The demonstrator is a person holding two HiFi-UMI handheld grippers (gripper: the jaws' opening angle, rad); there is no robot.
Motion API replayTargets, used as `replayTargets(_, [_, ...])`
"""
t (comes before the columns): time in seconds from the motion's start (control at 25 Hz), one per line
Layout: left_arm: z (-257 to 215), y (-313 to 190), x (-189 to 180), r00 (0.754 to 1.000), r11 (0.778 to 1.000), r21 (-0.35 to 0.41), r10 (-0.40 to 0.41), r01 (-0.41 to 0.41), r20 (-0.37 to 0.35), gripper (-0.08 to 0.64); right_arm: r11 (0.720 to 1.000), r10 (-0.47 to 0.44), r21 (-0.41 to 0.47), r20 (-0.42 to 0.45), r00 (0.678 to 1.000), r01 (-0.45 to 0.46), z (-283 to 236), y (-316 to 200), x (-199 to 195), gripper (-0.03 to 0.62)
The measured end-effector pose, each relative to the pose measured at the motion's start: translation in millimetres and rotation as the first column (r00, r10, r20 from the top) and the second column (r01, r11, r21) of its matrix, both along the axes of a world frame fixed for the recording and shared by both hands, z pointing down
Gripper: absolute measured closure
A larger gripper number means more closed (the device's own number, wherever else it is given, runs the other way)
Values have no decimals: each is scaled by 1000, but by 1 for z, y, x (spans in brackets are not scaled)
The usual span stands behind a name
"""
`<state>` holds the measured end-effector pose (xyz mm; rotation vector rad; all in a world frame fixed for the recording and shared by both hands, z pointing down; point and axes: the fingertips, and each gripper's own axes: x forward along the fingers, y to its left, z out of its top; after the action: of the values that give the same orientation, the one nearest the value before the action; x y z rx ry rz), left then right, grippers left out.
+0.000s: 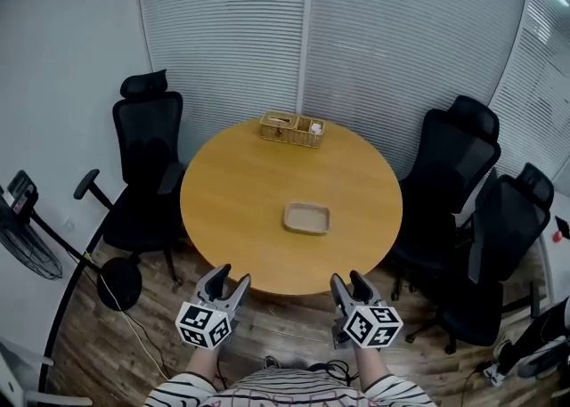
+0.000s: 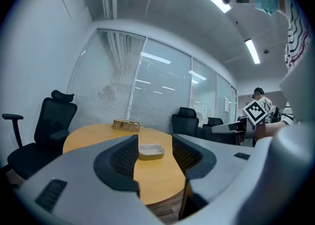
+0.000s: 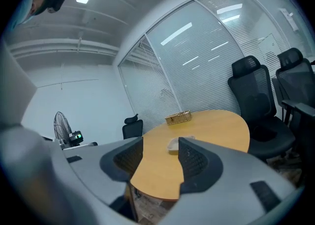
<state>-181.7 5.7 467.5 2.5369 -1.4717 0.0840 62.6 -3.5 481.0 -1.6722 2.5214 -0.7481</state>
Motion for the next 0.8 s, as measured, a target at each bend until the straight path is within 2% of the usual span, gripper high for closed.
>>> replayTargets(0.36, [16, -42, -4, 999, 999, -22, 32, -33, -36, 367, 999, 47, -27, -8, 999, -47, 10, -30, -2, 373])
replayTargets(0.8, [29, -128, 13, 1000, 1000, -26, 13, -14, -10, 367, 998, 24, -52, 10, 1000, -23, 33, -124, 10, 373])
